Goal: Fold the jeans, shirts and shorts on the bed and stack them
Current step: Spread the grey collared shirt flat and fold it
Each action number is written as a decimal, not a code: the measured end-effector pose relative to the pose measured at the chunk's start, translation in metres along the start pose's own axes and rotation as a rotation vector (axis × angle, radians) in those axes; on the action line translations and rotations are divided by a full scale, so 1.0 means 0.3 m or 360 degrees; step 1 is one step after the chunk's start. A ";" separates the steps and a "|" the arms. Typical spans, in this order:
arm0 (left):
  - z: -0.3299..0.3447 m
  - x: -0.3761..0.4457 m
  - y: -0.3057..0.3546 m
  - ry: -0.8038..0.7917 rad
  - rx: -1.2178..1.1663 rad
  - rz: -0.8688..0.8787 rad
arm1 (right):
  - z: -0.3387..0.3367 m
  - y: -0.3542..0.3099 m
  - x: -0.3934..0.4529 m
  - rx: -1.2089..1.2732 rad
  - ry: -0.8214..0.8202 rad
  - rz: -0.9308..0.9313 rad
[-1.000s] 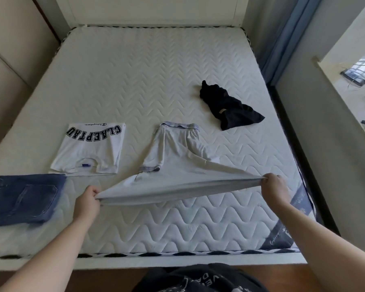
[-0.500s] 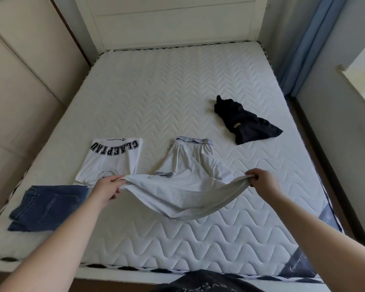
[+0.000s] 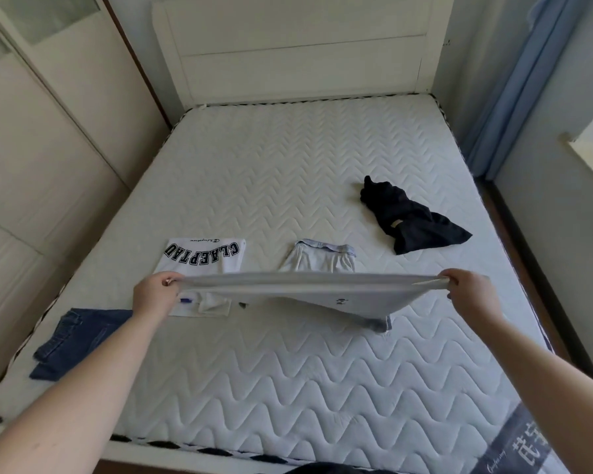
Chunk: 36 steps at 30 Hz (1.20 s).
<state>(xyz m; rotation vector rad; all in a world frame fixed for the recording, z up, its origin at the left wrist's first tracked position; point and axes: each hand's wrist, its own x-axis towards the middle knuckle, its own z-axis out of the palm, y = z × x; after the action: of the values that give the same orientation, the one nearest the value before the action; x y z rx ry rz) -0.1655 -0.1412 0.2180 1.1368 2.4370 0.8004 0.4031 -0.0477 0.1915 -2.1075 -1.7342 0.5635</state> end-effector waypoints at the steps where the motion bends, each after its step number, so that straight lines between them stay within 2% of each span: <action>1: -0.003 0.009 -0.009 -0.0014 -0.0033 -0.0021 | 0.003 0.002 -0.008 -0.0027 0.0000 0.0017; 4: 0.006 0.039 -0.027 -0.0113 -0.0186 -0.0097 | 0.034 -0.023 -0.036 0.0107 -0.0011 0.0158; 7: 0.009 0.083 -0.047 -0.0233 -0.0408 -0.0191 | 0.074 -0.067 -0.065 0.0747 -0.0054 0.0536; 10: -0.022 0.164 -0.043 -0.0377 -0.0591 -0.0237 | 0.089 -0.129 -0.099 0.1178 0.0092 0.0760; 13: -0.094 0.289 0.042 -0.0355 -0.0756 -0.0174 | 0.059 -0.237 -0.093 0.1381 0.0260 0.0783; 17: -0.218 0.470 0.242 -0.0301 -0.1008 -0.0005 | -0.055 -0.402 -0.046 0.1562 0.0472 0.0662; 20: -0.302 0.572 0.408 -0.0388 -0.0994 0.0257 | -0.162 -0.524 0.006 0.1450 0.0491 0.0499; 23: -0.383 0.621 0.537 -0.0553 -0.0746 0.0620 | -0.260 -0.631 0.066 0.1197 0.0439 0.0264; 25: -0.434 0.632 0.594 -0.0578 -0.0615 0.0748 | -0.330 -0.687 0.101 0.0975 0.0428 0.0090; 28: -0.508 0.622 0.661 -0.0452 -0.0638 0.0795 | -0.450 -0.742 0.140 0.0648 0.0491 -0.0122; 32: -0.637 0.634 0.692 -0.0119 -0.0622 0.0860 | -0.620 -0.773 0.200 0.0602 0.0592 -0.0341; 36: -0.708 0.674 0.713 0.0038 -0.0478 0.0964 | -0.751 -0.755 0.264 0.0507 0.0736 -0.0452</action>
<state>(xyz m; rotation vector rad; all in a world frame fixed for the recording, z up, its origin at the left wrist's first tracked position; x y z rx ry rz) -0.2743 0.0540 0.5040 1.7599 1.8954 1.3005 0.3414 0.0682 0.4932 -1.5813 -1.5197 0.2254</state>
